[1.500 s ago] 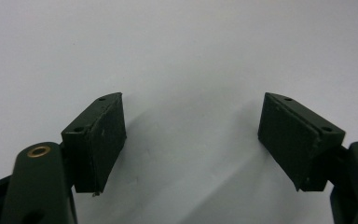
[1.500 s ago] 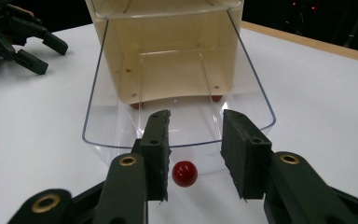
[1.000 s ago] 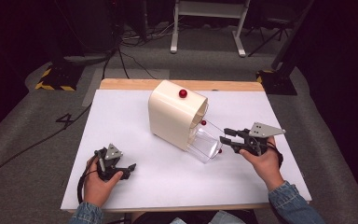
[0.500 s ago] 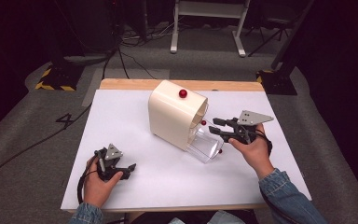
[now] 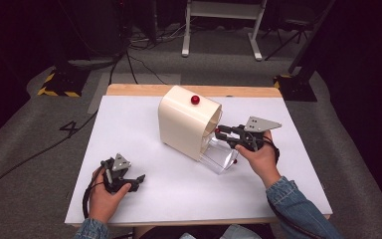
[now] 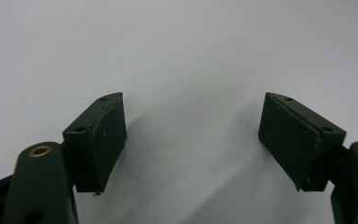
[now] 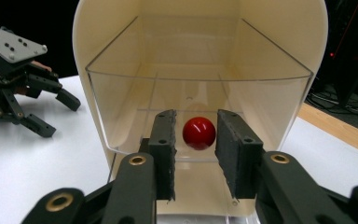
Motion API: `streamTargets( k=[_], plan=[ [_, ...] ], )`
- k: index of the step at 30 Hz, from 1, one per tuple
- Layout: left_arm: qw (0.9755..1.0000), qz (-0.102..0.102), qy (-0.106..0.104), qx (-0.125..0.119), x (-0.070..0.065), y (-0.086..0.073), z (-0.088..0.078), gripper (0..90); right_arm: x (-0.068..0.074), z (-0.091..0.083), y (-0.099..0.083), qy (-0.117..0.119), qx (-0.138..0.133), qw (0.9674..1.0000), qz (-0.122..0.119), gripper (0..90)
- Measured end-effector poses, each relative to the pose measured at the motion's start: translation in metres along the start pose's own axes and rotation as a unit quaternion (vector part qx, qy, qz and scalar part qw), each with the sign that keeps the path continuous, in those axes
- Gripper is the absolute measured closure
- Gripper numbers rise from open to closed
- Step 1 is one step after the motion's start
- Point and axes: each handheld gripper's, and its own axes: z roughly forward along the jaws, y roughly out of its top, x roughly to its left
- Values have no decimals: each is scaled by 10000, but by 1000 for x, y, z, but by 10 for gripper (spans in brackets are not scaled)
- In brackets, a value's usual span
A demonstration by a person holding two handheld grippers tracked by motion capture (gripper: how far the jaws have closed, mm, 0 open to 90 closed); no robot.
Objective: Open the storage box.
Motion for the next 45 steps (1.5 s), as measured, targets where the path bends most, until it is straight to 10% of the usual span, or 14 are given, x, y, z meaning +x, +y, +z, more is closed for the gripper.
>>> streamTargets(
  k=[19,45],
  plan=[
    [10000,-9,-18,7,0,0,0,235,3,-3,-3,-135,-112,9998,-5,745],
    [10000,-27,-30,18,0,0,0,234,9,-55,-14,-204,-182,9995,144,746]
  ],
)
